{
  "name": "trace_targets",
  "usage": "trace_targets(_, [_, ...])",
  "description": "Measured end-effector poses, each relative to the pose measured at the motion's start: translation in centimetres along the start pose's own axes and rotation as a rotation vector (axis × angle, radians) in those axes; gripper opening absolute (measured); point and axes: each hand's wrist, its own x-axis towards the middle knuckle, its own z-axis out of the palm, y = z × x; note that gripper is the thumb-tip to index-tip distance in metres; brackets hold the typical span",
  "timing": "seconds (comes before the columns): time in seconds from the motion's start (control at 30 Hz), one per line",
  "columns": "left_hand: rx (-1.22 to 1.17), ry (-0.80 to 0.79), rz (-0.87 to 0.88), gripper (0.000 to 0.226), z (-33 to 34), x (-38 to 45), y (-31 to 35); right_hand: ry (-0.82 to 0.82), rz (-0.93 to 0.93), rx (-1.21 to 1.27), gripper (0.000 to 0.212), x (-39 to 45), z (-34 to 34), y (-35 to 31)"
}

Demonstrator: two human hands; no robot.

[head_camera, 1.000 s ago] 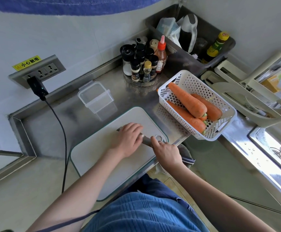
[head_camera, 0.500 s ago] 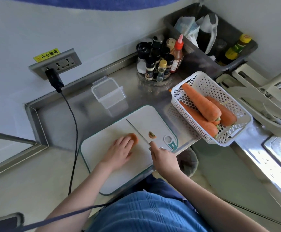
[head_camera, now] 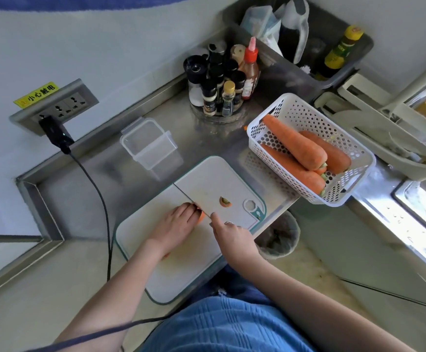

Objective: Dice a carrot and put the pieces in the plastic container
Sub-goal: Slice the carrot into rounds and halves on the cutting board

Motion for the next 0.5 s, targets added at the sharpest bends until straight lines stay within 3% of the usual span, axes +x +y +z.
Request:
trace_targets(0.17, [-0.022, 0.001, -0.008, 0.035, 0.1, -0.6, 0.3, 0.035, -0.006, 0.058, 0.038, -0.1, 0.6, -0.4])
trace_targets(0.5, [-0.005, 0.060, 0.044, 0.030, 0.7, -0.6, -0.4, -0.094, 0.025, 0.077, 0.041, 0.0, -0.3, -0.4])
